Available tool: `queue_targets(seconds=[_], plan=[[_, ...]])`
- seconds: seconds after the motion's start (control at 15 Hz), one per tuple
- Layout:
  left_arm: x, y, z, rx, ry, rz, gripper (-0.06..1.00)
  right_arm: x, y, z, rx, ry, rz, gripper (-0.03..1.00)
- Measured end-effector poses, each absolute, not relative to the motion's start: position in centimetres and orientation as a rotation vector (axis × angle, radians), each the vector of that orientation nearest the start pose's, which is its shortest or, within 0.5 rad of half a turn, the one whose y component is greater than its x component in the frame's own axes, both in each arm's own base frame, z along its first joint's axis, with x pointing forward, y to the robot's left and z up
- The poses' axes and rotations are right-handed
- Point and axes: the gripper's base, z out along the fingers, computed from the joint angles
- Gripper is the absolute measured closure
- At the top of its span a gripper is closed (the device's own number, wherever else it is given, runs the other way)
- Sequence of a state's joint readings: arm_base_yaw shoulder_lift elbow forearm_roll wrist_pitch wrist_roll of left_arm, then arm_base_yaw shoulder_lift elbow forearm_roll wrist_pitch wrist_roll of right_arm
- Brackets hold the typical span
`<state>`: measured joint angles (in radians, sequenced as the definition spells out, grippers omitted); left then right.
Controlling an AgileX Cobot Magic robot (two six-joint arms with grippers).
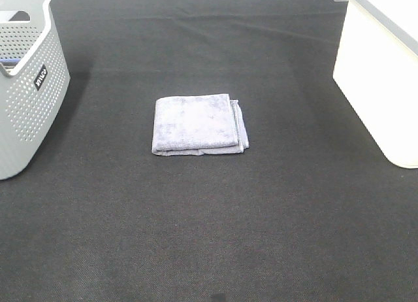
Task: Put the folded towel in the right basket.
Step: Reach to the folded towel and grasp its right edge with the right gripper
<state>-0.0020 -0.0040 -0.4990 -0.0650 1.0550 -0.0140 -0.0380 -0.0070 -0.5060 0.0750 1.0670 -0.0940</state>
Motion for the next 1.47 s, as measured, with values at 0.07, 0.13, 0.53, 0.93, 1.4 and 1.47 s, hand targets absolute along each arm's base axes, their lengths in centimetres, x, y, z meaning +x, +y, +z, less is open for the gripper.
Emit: queue_targets(seconds=[0.07, 0.13, 0.53, 0.93, 1.4, 1.47], plan=[[-0.5, -0.5, 27.8, -0.009, 2.035, -0.088, -0.02, -0.7, 0.6, 27.9, -0.061, 2.034, 0.007, 0.25], [-0.5, -0.5, 27.8, -0.009, 2.035, -0.088, -0.02, -0.7, 0.6, 27.9, -0.061, 2.034, 0.007, 0.25], [-0.5, -0.5, 27.8, -0.009, 2.035, -0.088, -0.02, -0.7, 0.6, 28.0, -0.061, 2.023, 0.006, 0.25], [-0.5, -0.5, 27.8, -0.009, 2.035, -0.088, -0.02, 5.8, 1.0, 32.8, -0.017, 2.039, 0.128, 0.25], [-0.5, -0.5, 27.8, -0.009, 2.035, -0.088, -0.02, 17.9, 0.9, 38.0, -0.044, 2.246, 0.185, 0.25], [-0.5, -0.5, 27.8, -0.009, 2.035, -0.088, -0.02, 19.9, 0.9, 38.6, -0.067, 2.284, 0.184, 0.25]])
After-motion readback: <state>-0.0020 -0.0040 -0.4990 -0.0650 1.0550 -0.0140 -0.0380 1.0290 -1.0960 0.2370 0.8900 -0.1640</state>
